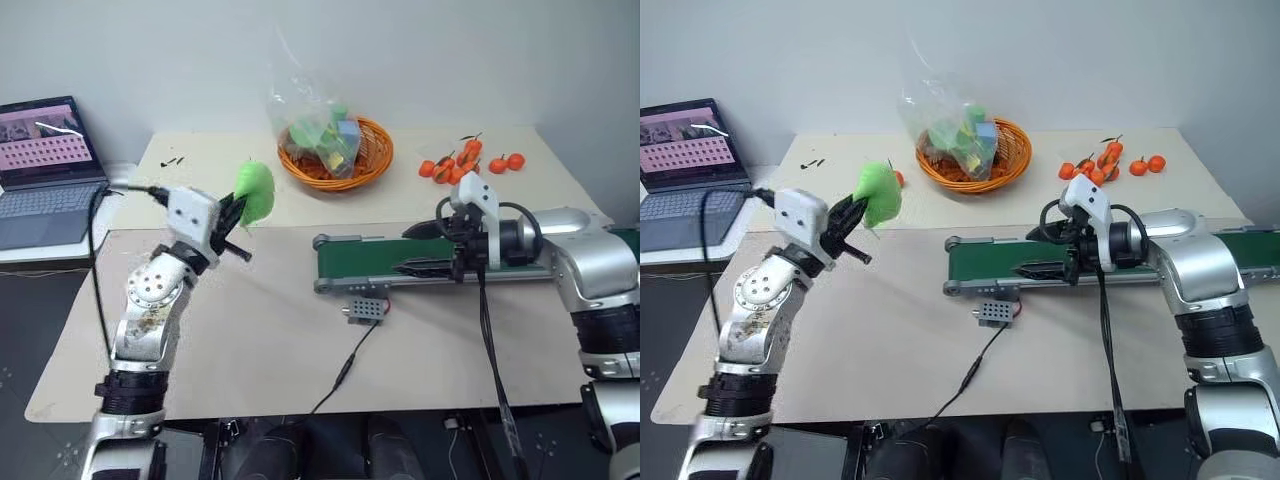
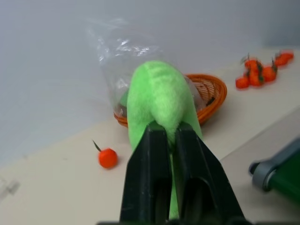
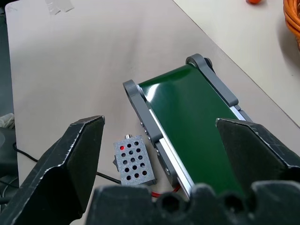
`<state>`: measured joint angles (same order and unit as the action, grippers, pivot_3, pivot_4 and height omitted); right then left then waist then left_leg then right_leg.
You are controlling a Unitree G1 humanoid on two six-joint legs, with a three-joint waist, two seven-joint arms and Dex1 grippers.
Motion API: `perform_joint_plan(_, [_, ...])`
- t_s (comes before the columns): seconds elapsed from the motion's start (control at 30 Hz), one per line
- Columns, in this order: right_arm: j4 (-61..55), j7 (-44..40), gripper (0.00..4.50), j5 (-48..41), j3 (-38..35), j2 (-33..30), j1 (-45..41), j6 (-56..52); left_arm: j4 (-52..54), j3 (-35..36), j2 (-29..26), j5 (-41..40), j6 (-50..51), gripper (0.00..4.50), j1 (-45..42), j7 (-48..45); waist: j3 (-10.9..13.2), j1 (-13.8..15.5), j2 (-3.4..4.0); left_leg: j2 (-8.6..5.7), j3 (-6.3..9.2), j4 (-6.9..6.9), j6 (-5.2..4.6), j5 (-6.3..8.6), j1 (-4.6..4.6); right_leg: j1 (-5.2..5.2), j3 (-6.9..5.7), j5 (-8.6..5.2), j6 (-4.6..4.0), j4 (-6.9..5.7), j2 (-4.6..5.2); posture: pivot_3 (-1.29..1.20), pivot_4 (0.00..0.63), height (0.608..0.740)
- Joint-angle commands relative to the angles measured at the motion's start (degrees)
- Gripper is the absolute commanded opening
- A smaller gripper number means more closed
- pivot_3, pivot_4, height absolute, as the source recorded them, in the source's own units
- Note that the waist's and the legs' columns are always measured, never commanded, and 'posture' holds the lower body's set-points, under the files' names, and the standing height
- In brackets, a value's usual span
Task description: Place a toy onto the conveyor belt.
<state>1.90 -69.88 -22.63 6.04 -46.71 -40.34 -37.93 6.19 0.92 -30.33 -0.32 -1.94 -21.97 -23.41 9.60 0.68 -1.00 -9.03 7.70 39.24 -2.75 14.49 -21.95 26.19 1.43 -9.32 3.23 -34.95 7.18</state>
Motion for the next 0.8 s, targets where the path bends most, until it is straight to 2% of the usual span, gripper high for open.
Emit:
perform_joint_plan(0.03, [-0.8, -0.2, 4.5, -0.1, -1.3, -0.3, -1.7, 1.2, -1.9, -6.1, -4.8, 14.2, -13.5, 0.2, -1.8, 1.4, 0.0, 0.0, 0.0, 0.0, -0.01, 0.0, -0.01, 0.0, 0.0, 0.0, 0.01, 0.0, 0.01, 0.02, 0.0, 0.0, 0.15, 0.74])
perform_joint_plan(0.13, [-1.7, 0.2, 4.5, -0.3, -1.8, -0.7, -0.9, 0.8, -6.4, -13.5, -7.3, 23.9, -21.7, 0.2, -7.0, 0.1, 0.0, 0.1, 0.0, -0.02, -0.05, 0.0, -0.06, 0.01, -0.01, 0.0, 0.04, 0.02, 0.04, 0.03, 0.0, 0.0, 0.15, 0.74])
perform_joint_plan(0.33, [-3.9, 1.4, 4.5, -1.0, -3.1, -1.5, 0.9, -0.3, -17.0, -20.6, -5.9, 32.3, -31.9, 0.2, -18.5, 1.9, 0.0, 0.2, 0.0, -0.02, -0.05, 0.0, -0.13, -0.01, -0.08, 0.05, 0.01, 0.06, 0.1, 0.07, 0.0, 0.0, 0.15, 0.74])
perform_joint_plan(0.6, [-8.1, 3.9, 4.5, -2.7, -6.1, -3.1, 4.6, -2.7, -36.1, -26.9, -2.6, 37.2, -43.6, 0.2, -29.1, 3.9, 0.0, -0.2, -0.01, -0.02, -0.14, 0.0, -0.19, 0.0, -0.07, 0.11, 0.01, 0.06, 0.11, 0.04, 0.01, 0.0, 0.15, 0.74])
perform_joint_plan(0.8, [-10.7, 5.6, 4.5, -3.8, -8.0, -3.8, 6.8, -4.3, -44.4, -29.4, -0.4, 37.1, -49.4, 0.2, -32.2, 3.3, 0.0, -0.1, -0.02, -0.03, -0.16, 0.01, -0.2, 0.0, -0.07, 0.1, 0.02, 0.07, 0.15, 0.03, 0.04, 0.0, 0.15, 0.74])
